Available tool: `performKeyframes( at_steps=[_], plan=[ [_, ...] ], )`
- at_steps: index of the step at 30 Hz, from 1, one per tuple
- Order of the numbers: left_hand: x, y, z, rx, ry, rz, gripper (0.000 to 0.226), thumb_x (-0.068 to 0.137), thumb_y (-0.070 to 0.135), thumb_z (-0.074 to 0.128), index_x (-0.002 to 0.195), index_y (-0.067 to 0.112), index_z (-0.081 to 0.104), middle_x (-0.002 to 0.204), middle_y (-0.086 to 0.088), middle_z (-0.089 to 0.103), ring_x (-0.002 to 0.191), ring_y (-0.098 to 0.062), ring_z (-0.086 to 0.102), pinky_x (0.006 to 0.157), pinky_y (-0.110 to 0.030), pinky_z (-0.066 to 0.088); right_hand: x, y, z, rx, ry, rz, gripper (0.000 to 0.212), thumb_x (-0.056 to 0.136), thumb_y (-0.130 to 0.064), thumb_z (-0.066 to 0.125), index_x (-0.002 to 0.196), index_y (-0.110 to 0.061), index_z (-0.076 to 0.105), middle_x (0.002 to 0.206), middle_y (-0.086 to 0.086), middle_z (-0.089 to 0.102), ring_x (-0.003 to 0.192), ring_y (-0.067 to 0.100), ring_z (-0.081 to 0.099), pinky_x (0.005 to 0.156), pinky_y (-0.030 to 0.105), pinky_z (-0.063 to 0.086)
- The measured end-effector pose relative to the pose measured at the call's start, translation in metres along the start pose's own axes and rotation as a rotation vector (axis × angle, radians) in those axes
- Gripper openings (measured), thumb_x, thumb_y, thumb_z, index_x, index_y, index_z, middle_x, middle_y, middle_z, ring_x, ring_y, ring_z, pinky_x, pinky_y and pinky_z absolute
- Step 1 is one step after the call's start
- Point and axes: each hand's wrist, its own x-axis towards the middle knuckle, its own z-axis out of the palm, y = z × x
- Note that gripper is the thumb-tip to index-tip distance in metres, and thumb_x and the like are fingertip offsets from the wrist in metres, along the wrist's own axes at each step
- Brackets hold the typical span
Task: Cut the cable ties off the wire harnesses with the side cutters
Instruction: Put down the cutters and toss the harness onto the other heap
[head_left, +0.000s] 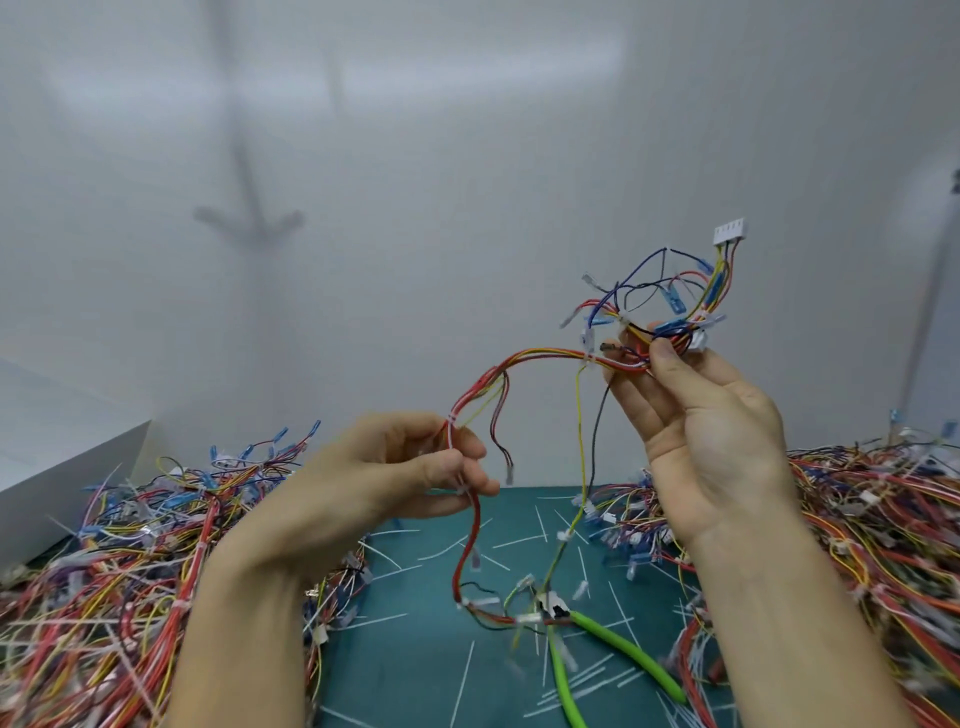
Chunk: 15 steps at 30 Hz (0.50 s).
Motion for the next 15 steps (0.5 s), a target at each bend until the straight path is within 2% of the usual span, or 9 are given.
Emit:
performKeyframes(
  at_steps=[2,4,6,8,10,12,13,15],
  plan=[
    [-0.001,0.001,-0.004,-0.063,0.016,0.039,0.029,0.075,0.016,0.069,0.101,0.001,0.068,0.096,-0.018,0.074,0.099,-0.029,0.072,0.082,-0.031,0.059,0.000,0.000,0.000,0.008,0.003,-0.003,0.013,0.097,0.002,0.053,0.094,-0.003,0.064,0.080,0.008,0.077,0.074,0.018,0.076,0.064,0.026,0.060],
    [-0.002,0.003,-0.005,-0.048,0.055,0.075,0.023,0.078,0.014,0.068,0.098,0.002,0.069,0.096,-0.020,0.074,0.097,-0.030,0.073,0.081,-0.030,0.059,0.001,0.000,-0.001,0.016,0.003,-0.004,0.012,0.097,0.002,0.052,0.095,-0.002,0.064,0.080,0.008,0.077,0.075,0.018,0.076,0.064,0.026,0.059],
    [0.000,0.005,-0.002,0.026,0.121,0.091,0.016,0.088,0.016,0.062,0.097,0.005,0.068,0.097,-0.012,0.076,0.095,-0.026,0.073,0.080,-0.029,0.060,0.002,-0.001,-0.002,0.027,0.001,-0.002,0.012,0.097,0.002,0.052,0.097,-0.002,0.063,0.081,0.009,0.077,0.076,0.019,0.076,0.064,0.026,0.060],
    [0.004,0.005,0.002,0.102,0.205,0.074,0.019,0.098,0.025,0.051,0.098,0.011,0.064,0.103,-0.001,0.076,0.097,-0.021,0.073,0.080,-0.030,0.060,0.003,-0.001,-0.002,0.041,-0.005,0.007,0.013,0.097,0.002,0.051,0.097,-0.002,0.064,0.082,0.009,0.077,0.077,0.019,0.076,0.065,0.026,0.060],
    [0.007,0.005,0.005,0.203,0.272,0.047,0.021,0.102,0.035,0.043,0.094,0.021,0.057,0.108,0.003,0.072,0.101,-0.018,0.070,0.073,-0.020,0.054,0.002,0.000,-0.001,0.049,-0.016,0.015,0.014,0.098,0.002,0.051,0.096,-0.002,0.064,0.082,0.009,0.077,0.077,0.018,0.076,0.065,0.026,0.060],
    [0.011,0.003,0.007,0.290,0.305,0.039,0.021,0.103,0.036,0.038,0.090,0.024,0.049,0.104,-0.003,0.070,0.097,-0.016,0.069,0.059,-0.009,0.047,0.002,0.001,0.001,0.050,-0.030,0.017,0.013,0.098,0.002,0.050,0.098,-0.002,0.063,0.081,0.008,0.077,0.078,0.018,0.076,0.066,0.026,0.060],
    [0.011,0.002,0.007,0.319,0.303,0.036,0.020,0.104,0.034,0.036,0.090,0.024,0.047,0.097,-0.005,0.071,0.093,-0.017,0.070,0.056,-0.009,0.046,0.001,0.001,0.001,0.050,-0.034,0.017,0.012,0.098,0.002,0.050,0.099,-0.002,0.062,0.081,0.008,0.077,0.078,0.018,0.076,0.066,0.026,0.060],
    [0.013,-0.004,0.004,0.369,0.253,0.041,0.015,0.105,0.029,0.039,0.092,0.024,0.045,0.083,-0.006,0.071,0.090,-0.022,0.070,0.065,-0.025,0.051,0.000,0.002,0.003,0.051,-0.035,0.014,0.011,0.098,0.001,0.051,0.100,-0.001,0.062,0.081,0.008,0.077,0.077,0.018,0.076,0.065,0.025,0.060]
  ],
)
